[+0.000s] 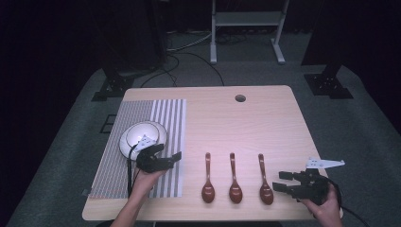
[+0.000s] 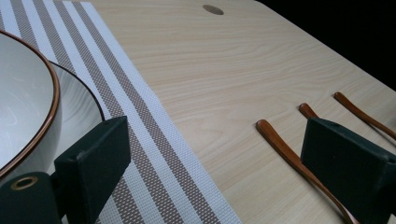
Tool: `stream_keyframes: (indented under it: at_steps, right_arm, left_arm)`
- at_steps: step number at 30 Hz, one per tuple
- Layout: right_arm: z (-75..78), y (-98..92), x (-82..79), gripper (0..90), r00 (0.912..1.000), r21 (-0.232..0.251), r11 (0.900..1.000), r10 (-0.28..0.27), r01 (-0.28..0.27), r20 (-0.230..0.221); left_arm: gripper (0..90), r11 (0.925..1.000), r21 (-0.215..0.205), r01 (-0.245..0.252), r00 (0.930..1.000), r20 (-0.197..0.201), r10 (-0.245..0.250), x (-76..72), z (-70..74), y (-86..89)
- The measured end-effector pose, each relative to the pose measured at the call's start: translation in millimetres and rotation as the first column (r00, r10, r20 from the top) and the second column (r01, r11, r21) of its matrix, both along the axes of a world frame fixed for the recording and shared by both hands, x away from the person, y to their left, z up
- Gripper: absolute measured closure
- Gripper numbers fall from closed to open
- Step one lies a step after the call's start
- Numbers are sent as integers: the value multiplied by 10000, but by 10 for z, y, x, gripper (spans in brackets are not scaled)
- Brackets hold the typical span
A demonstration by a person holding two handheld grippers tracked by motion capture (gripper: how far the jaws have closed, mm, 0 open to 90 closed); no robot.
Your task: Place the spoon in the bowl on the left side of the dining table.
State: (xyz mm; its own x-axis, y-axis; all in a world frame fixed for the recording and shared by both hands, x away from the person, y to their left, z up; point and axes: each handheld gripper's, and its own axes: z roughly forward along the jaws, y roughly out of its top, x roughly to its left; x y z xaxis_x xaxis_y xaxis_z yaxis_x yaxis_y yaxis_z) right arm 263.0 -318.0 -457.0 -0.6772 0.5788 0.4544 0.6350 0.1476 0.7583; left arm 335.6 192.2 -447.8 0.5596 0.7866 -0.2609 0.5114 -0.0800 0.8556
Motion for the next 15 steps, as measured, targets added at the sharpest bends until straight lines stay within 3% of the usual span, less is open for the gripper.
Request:
stream_keyframes:
  at_steps: [6, 15]
  right_arm:
    - [6, 49, -1, 263, 9998, 107, 9997, 200, -200, 15]
    - [19, 106, 9, 262, 9988, 446, 9978, 493, -492, -31]
  left_arm:
    - [75, 9999, -134, -75, 10000, -25, 75, -1, 7, 3]
    - [75, 10000, -12, 1, 10000, -40, -2, 0, -4, -25]
